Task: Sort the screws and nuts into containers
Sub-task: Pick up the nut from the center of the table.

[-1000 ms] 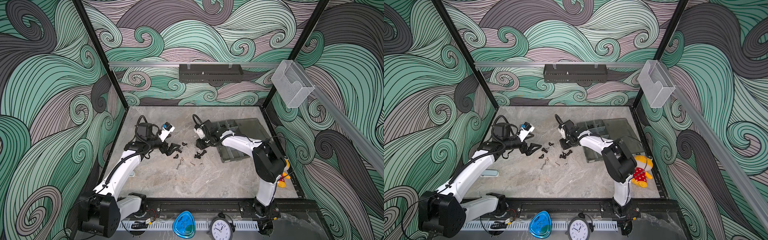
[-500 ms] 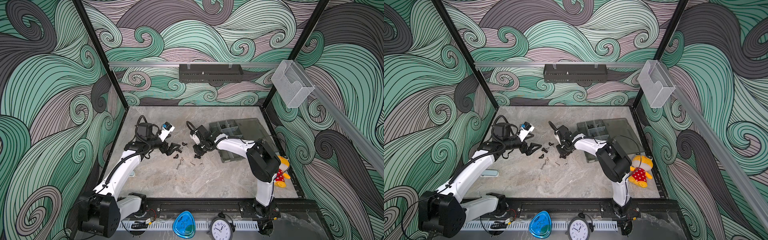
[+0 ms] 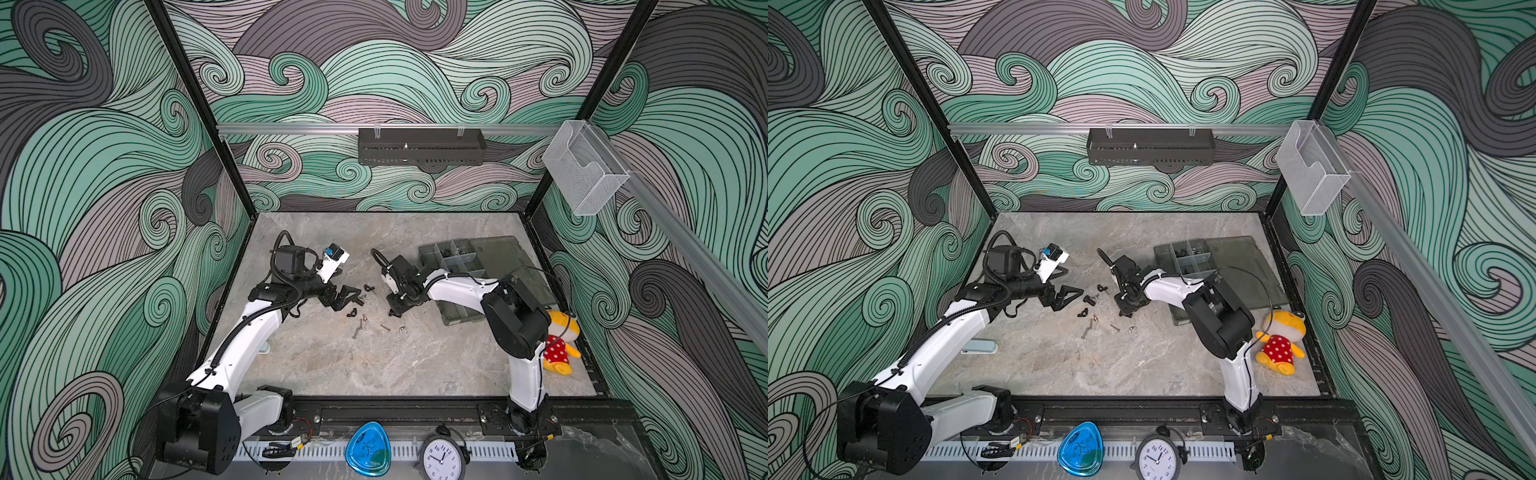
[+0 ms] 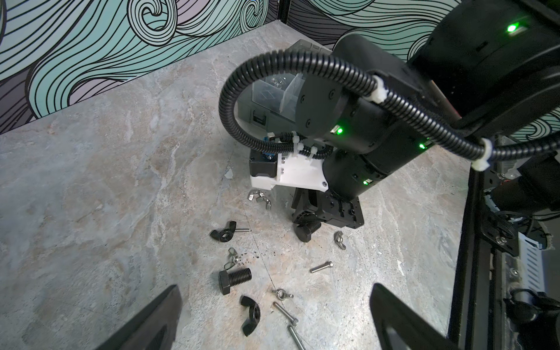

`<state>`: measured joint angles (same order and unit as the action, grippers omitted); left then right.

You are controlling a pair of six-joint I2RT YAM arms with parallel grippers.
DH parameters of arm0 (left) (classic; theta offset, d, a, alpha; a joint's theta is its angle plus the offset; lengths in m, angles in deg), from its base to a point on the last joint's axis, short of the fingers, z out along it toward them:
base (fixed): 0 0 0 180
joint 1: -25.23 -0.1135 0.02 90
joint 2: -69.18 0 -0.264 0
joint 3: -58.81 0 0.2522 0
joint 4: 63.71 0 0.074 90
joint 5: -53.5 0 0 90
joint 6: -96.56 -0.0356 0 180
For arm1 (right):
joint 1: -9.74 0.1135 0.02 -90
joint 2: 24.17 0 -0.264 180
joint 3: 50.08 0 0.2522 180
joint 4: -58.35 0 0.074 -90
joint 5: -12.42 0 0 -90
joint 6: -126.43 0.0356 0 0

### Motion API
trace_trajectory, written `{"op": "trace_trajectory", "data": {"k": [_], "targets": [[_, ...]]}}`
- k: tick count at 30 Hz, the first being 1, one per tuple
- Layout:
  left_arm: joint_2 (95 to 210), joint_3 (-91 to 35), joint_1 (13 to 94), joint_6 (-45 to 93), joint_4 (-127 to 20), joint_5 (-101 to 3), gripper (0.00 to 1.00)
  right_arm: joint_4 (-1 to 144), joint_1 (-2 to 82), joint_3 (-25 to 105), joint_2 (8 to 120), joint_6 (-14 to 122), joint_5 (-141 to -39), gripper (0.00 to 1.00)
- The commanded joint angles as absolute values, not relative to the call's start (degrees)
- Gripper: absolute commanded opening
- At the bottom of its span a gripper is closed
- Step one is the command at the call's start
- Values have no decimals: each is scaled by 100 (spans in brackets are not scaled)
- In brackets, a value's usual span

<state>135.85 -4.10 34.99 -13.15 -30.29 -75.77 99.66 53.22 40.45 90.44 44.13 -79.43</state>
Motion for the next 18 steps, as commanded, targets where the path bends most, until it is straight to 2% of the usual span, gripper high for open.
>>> {"op": "trace_trajectory", "data": {"k": [1, 5, 10, 18], "targets": [[13641, -585, 3471, -1252, -3097, -7683, 99, 10034, 5350, 4229, 9187, 4425, -7829, 26], [13659, -601, 3463, -1234, -3097, -7693, 99, 10037, 5351, 4310, 9261, 4423, -7811, 21], [13659, -602, 3465, -1225, -3106, -7693, 99, 10146, 5351, 4434, 9292, 4386, -7755, 8], [13676, -602, 3471, -1191, -3119, -7713, 99, 10229, 5286, 4614, 8978, 4298, -7603, 3]]}}
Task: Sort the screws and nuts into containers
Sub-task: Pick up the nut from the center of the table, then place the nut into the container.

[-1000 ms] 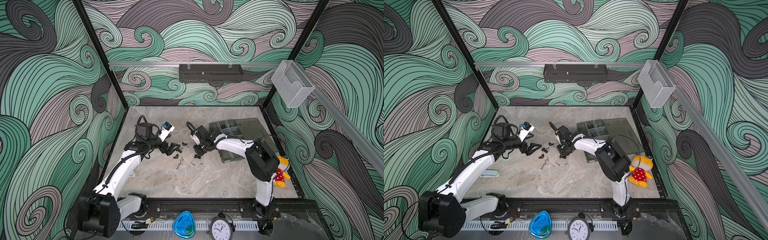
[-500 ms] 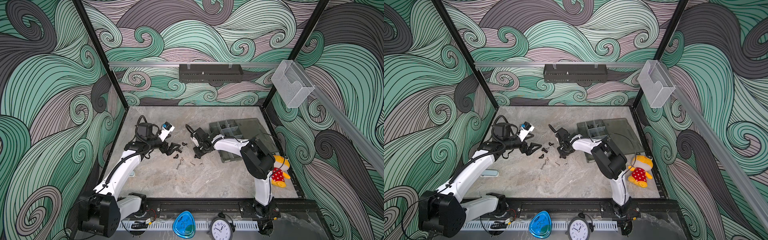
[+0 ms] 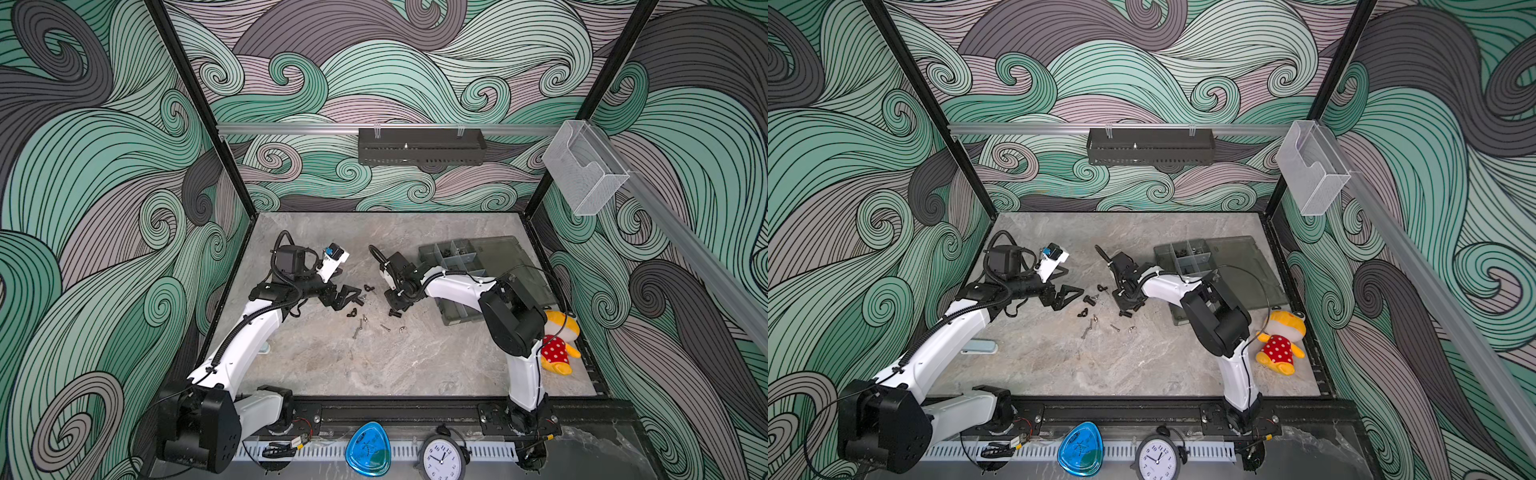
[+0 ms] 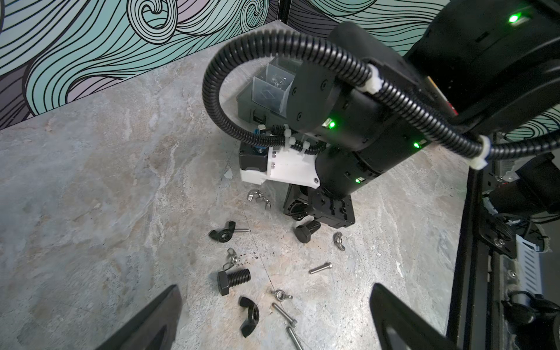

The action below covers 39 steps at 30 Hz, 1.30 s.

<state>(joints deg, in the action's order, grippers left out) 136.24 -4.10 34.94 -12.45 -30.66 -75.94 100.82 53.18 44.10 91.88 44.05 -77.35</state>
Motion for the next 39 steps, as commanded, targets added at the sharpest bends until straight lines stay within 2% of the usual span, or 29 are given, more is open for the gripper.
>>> {"op": "trace_trajectory", "data": {"k": [1, 8, 12, 19, 32, 39], "targets": [[13670, -606, 3457, -1183, -3123, -7732, 99, 10255, 5240, 4666, 8936, 4281, -7600, 3], [13668, -536, 3510, -984, -3377, -8063, 99, 10293, 4345, 4916, 8636, 4348, -7781, 3], [13668, -461, 3861, -813, -3656, -8335, 99, 10296, 3604, 4889, 8531, 4498, -7777, 3], [13626, -452, 4188, -1002, -3568, -8369, 99, 10290, 2709, 4848, 8488, 4496, -7314, 3], [13580, -477, 4191, -1216, -3422, -8332, 99, 10206, 2364, 4997, 8875, 4416, -7161, 3], [13503, -460, 4182, -1310, -3394, -8275, 99, 9981, 2377, 4770, 8787, 4410, -7237, 14]]}}
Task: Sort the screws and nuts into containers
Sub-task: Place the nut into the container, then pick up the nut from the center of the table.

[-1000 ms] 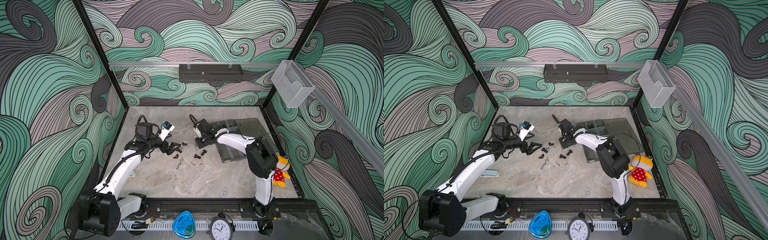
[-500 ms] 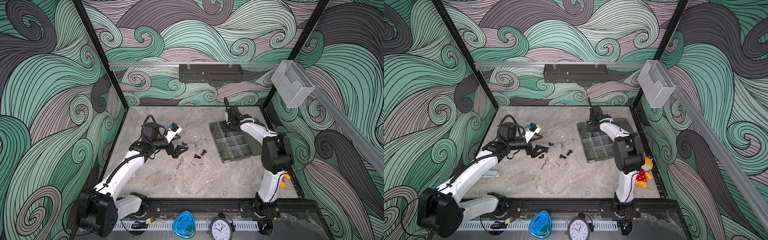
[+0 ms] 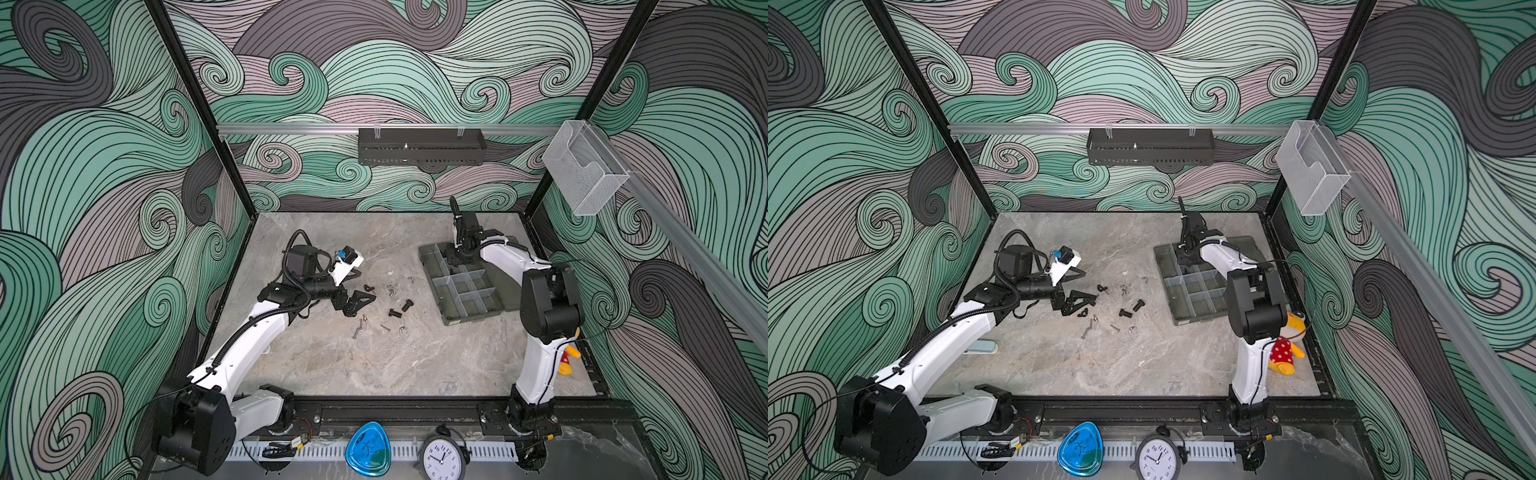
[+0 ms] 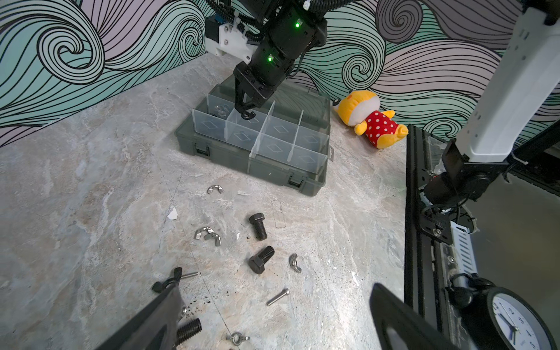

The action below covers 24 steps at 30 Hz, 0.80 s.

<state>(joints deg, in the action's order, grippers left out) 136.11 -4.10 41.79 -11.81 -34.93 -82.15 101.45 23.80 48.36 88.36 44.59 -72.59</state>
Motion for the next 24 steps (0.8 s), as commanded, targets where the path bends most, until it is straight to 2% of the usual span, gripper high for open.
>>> {"op": "trace_trajectory", "data": {"k": [1, 5, 8, 12, 17, 24], "targets": [[13491, -458, 4180, -1328, -3383, -8263, 98, 9949, 2388, 4749, 8741, 4397, -7250, 16], [13482, -473, 4163, -1375, -3319, -8229, 99, 9927, 2528, 4709, 8509, 4284, -7189, 26], [13449, -482, 4112, -1453, -3253, -8223, 99, 9956, 2804, 4685, 8295, 4173, -7131, 27], [13393, -510, 3881, -1578, -3096, -7933, 99, 9600, 3521, 4468, 8114, 4224, -7960, 31], [13395, -494, 3444, -1335, -3273, -7892, 99, 9412, 4473, 4829, 8808, 4416, -8547, 36], [13427, -479, 3402, -1260, -3343, -7897, 99, 9351, 5119, 5570, 9719, 4158, -8811, 40]]}}
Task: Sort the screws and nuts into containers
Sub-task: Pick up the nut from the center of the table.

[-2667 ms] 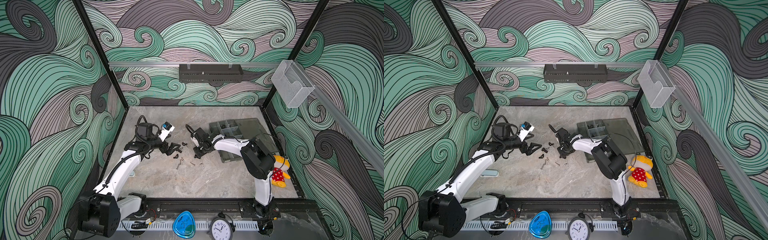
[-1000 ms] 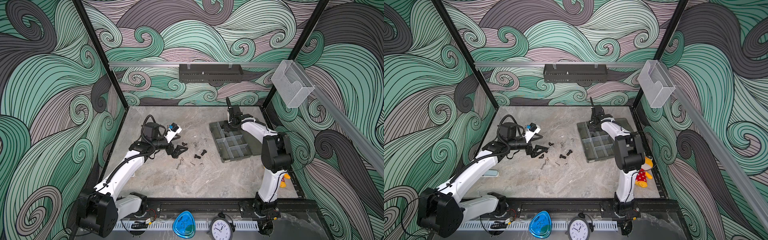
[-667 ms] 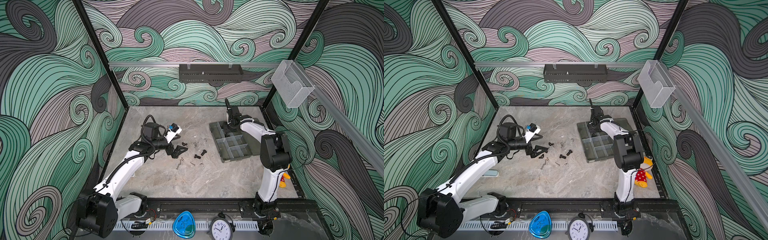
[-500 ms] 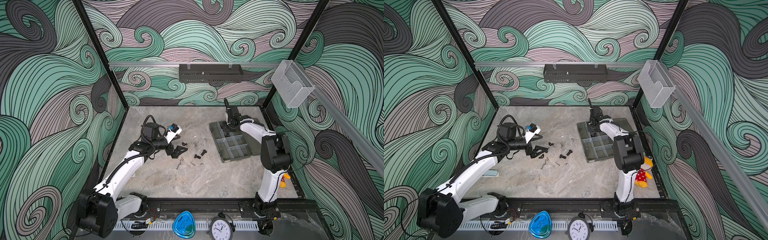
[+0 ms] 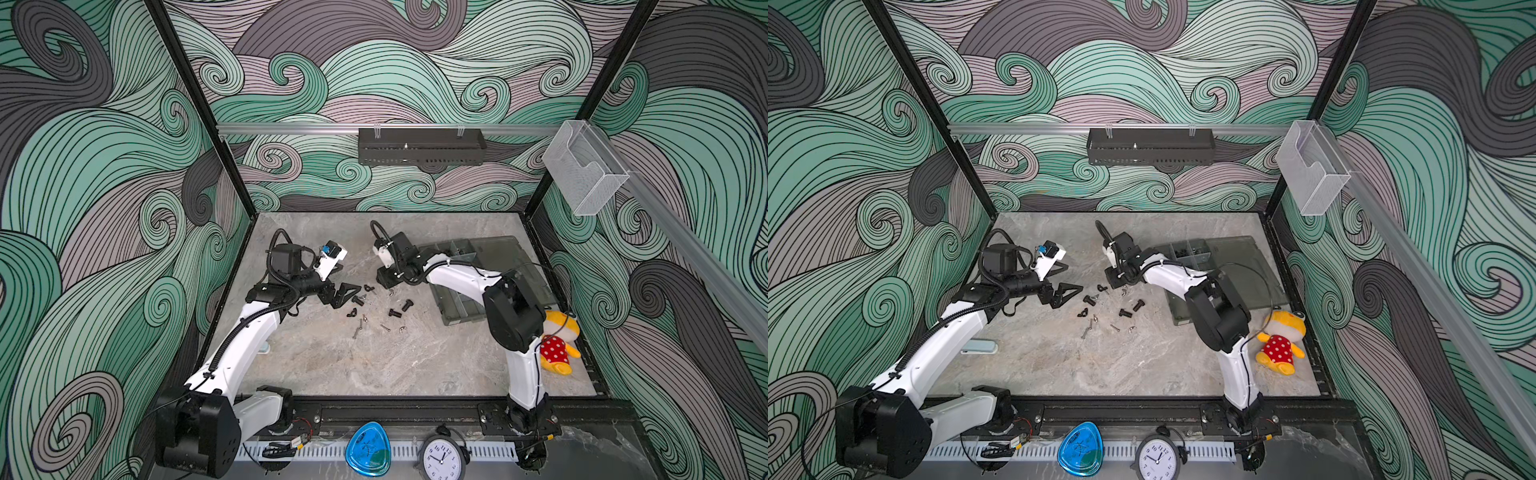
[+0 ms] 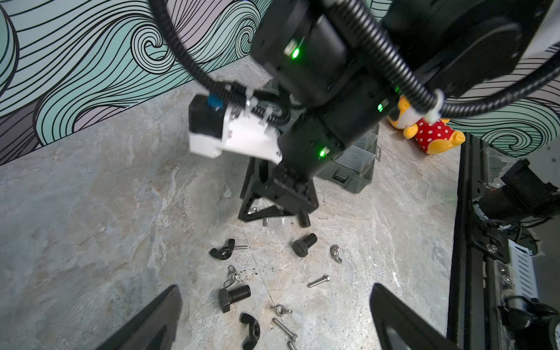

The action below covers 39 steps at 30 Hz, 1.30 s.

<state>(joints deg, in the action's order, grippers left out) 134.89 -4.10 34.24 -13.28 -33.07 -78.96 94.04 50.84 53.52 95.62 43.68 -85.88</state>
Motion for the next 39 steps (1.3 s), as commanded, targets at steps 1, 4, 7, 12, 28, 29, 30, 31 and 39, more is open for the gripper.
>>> {"op": "trace_trajectory", "data": {"k": [1, 4, 7, 12, 28, 29, 30, 31, 39], "targets": [[13422, -481, 3400, -1252, -3351, -7904, 99, 9334, 5167, 5628, 9800, 4092, -8855, 42], [13422, -470, 3391, -1190, -3413, -7946, 99, 9302, 5245, 5750, 10003, 3997, -8870, 45], [13414, -474, 3378, -1182, -3413, -7966, 99, 9372, 5291, 5899, 10205, 3938, -8821, 45], [13413, -463, 3354, -1094, -3506, -8060, 98, 9302, 5336, 5955, 10360, 3883, -8672, 45], [13413, -452, 3319, -979, -3598, -8162, 99, 9733, 5445, 6452, 10804, 3504, -8365, 37], [13410, -452, 3318, -973, -3596, -8161, 99, 9744, 5447, 6438, 10797, 3486, -8362, 36], [13404, -452, 3316, -968, -3607, -8170, 99, 9761, 5455, 6433, 10806, 3468, -8358, 33], [13404, -458, 3317, -962, -3607, -8174, 99, 9769, 5456, 6432, 10809, 3459, -8340, 30], [13411, -444, 3314, -943, -3616, -8180, 99, 9761, 5448, 6567, 10741, 3518, -8249, 12]]}}
